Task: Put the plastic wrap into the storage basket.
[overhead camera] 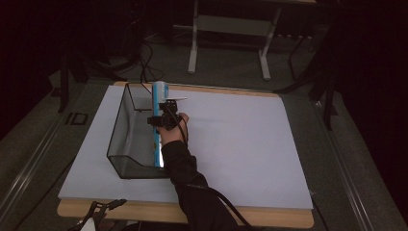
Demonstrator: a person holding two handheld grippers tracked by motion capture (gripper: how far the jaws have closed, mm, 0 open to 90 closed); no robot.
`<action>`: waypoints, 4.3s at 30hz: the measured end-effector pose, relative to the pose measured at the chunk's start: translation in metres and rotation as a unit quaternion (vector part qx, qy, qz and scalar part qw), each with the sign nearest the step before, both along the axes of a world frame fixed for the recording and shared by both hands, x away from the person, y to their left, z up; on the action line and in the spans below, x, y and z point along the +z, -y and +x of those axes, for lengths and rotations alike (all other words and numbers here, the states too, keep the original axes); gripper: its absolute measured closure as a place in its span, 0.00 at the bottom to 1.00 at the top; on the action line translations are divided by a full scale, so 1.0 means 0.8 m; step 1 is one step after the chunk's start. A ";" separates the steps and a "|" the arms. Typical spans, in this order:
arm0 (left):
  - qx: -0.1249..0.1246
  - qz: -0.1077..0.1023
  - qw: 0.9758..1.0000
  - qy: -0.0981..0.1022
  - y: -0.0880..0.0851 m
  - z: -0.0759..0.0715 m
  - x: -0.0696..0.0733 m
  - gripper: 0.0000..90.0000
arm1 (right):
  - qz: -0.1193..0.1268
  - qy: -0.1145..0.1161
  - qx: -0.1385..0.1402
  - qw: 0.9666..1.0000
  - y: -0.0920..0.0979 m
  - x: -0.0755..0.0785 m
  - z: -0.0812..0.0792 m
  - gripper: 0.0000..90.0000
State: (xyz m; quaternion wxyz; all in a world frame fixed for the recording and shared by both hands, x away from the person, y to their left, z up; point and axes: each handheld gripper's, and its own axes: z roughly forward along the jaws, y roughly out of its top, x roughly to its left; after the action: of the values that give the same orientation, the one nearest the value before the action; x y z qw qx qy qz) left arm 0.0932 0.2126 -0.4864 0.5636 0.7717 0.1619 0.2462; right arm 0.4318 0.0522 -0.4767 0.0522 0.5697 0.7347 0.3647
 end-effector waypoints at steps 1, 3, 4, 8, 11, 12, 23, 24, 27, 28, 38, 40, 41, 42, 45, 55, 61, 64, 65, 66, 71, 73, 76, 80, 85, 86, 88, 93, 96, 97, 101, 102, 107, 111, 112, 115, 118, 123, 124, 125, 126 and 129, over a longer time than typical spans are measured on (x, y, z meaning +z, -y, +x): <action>0.000 -0.001 1.000 0.000 0.000 0.000 0.000 0.00 | -0.008 0.002 0.000 1.000 -0.001 -0.004 0.000 0.33; 0.000 -0.001 1.000 0.000 0.000 0.000 0.000 0.00 | -0.012 0.002 0.000 1.000 -0.003 -0.008 0.000 0.33; 0.000 0.000 1.000 0.001 0.000 0.000 0.000 0.00 | -0.013 0.004 0.000 1.000 -0.003 -0.009 0.000 0.33; -0.001 0.000 1.000 0.000 0.000 0.000 0.000 0.00 | -0.020 0.013 -0.001 1.000 -0.004 -0.012 -0.002 0.32; -0.001 -0.001 1.000 0.001 0.000 -0.001 0.000 0.00 | -0.042 0.031 0.007 0.999 -0.005 -0.010 -0.003 0.30; -0.001 -0.001 1.000 0.001 0.000 -0.001 0.000 0.00 | -0.048 0.034 0.013 0.998 -0.005 -0.009 -0.003 0.28; 0.000 0.002 1.000 -0.002 0.002 0.000 -0.001 0.00 | -0.026 0.084 0.050 0.995 0.024 0.024 -0.012 0.14; 0.000 0.004 1.000 -0.002 0.002 0.000 -0.001 0.00 | -0.033 0.095 0.055 0.993 0.028 0.026 -0.016 0.15; 0.000 0.005 1.000 -0.004 0.003 0.001 -0.002 0.00 | -0.032 0.116 0.069 0.990 0.041 0.031 -0.024 0.15; 0.000 0.006 1.000 -0.005 0.003 0.001 -0.002 0.00 | -0.034 0.124 0.076 0.989 0.047 0.033 -0.027 0.15; 0.001 0.007 1.000 -0.009 0.004 0.002 -0.003 0.00 | -0.027 0.142 0.101 0.984 0.094 0.044 -0.039 0.15; 0.000 0.007 1.000 -0.010 0.004 0.002 -0.004 0.00 | -0.026 0.144 0.104 0.984 0.103 0.044 -0.043 0.15; 0.000 0.007 1.000 -0.010 0.004 0.002 -0.004 0.00 | -0.026 0.144 0.104 0.984 0.103 0.044 -0.043 0.15; 0.000 0.007 1.000 -0.011 0.005 0.002 -0.004 0.00 | -0.024 0.144 0.105 0.984 0.106 0.044 -0.044 0.15; 0.000 0.007 1.000 -0.012 0.005 0.003 -0.004 0.00 | -0.030 0.154 0.115 0.981 0.122 0.044 -0.052 0.15; -0.001 0.009 1.000 -0.014 0.006 0.004 -0.005 0.00 | -0.048 0.161 0.119 0.979 0.167 0.036 -0.070 0.15; 0.000 0.009 1.000 -0.013 0.007 0.004 -0.005 0.00 | -0.048 0.162 0.122 0.978 0.189 0.032 -0.081 0.15; 0.000 0.008 1.000 -0.014 0.006 0.004 -0.005 0.00 | -0.046 0.159 0.123 0.979 0.204 0.029 -0.089 0.15; 0.000 0.008 1.000 -0.014 0.006 0.004 -0.005 0.00 | -0.045 0.158 0.124 0.979 0.208 0.029 -0.091 0.15; 0.000 0.009 1.000 -0.014 0.006 0.004 -0.005 0.00 | -0.047 0.160 0.125 0.978 0.212 0.029 -0.094 0.15; 0.000 0.009 1.000 -0.015 0.007 0.004 -0.005 0.00 | -0.052 0.164 0.127 0.977 0.235 0.025 -0.108 0.15; 0.000 0.009 1.000 -0.015 0.007 0.004 -0.005 0.00 | -0.050 0.165 0.127 0.977 0.243 0.023 -0.112 0.15; 0.000 0.010 1.000 -0.015 0.008 0.004 -0.005 0.00 | -0.049 0.166 0.131 0.976 0.255 0.019 -0.121 0.15; 0.000 0.010 1.000 -0.015 0.008 0.005 -0.006 0.00 | -0.053 0.176 0.138 0.973 0.269 0.014 -0.136 0.15; 0.000 0.010 1.000 -0.015 0.008 0.005 -0.006 0.00 | -0.056 0.182 0.140 0.972 0.288 0.009 -0.149 0.15; 0.000 0.010 1.000 -0.015 0.009 0.005 -0.006 0.00 | -0.053 0.185 0.137 0.972 0.292 0.009 -0.152 0.15; 0.000 0.011 1.000 -0.015 0.009 0.005 -0.006 0.00 | -0.050 0.185 0.133 0.972 0.298 0.007 -0.157 0.15; 0.000 0.011 1.000 -0.015 0.009 0.004 -0.006 0.00 | -0.047 0.185 0.131 0.973 0.309 0.006 -0.167 0.15; 0.000 0.011 1.000 -0.015 0.008 0.005 -0.006 0.00 | -0.049 0.189 0.131 0.972 0.313 0.005 -0.173 0.15; 0.000 0.011 1.000 -0.015 0.008 0.004 -0.006 0.00 | -0.053 0.191 0.131 0.971 0.318 0.005 -0.178 0.15; 0.000 0.011 1.000 -0.014 0.008 0.004 -0.006 0.00 | -0.060 0.198 0.134 0.969 0.326 0.002 -0.186 0.15; 0.000 0.011 1.000 -0.015 0.008 0.004 -0.006 0.00 | -0.061 0.197 0.132 0.969 0.328 0.001 -0.188 0.15; 0.000 0.012 1.000 -0.014 0.009 0.004 -0.006 0.00 | -0.070 0.203 0.124 0.969 0.340 -0.002 -0.196 0.15; 0.000 0.011 1.000 -0.014 0.008 0.004 -0.005 0.00 | -0.077 0.206 0.123 0.968 0.350 -0.008 -0.202 0.15; 0.000 0.011 1.000 -0.013 0.008 0.003 -0.005 0.00 | -0.076 0.205 0.122 0.968 0.352 -0.009 -0.204 0.15; -0.001 0.012 1.000 -0.013 0.008 0.003 -0.005 0.00 | -0.067 0.206 0.118 0.969 0.360 -0.009 -0.209 0.15; -0.002 0.013 1.000 -0.014 0.009 0.003 -0.005 0.00 | -0.072 0.206 0.113 0.969 0.367 -0.010 -0.213 0.15; -0.002 0.013 1.000 -0.014 0.008 0.003 -0.005 0.00 | -0.080 0.206 0.107 0.969 0.380 -0.014 -0.219 0.15; -0.002 0.013 1.000 -0.014 0.009 0.003 -0.005 0.00 | -0.082 0.206 0.106 0.969 0.383 -0.015 -0.219 0.15; -0.002 0.013 1.000 -0.014 0.009 0.003 -0.006 0.00 | -0.082 0.203 0.103 0.970 0.386 -0.016 -0.220 0.15; -0.002 0.014 1.000 -0.014 0.009 0.003 -0.006 0.00 | -0.080 0.200 0.103 0.971 0.389 -0.017 -0.221 0.15; -0.002 0.014 1.000 -0.015 0.009 0.003 -0.006 0.00 | -0.084 0.195 0.102 0.972 0.393 -0.020 -0.222 0.15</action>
State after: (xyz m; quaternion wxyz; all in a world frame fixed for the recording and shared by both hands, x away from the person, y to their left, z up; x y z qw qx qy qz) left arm 0.0957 0.2053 -0.4911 0.5509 0.7833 0.1649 0.2359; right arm 0.2539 -0.2623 -0.4926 0.2048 0.4031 0.7928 0.4088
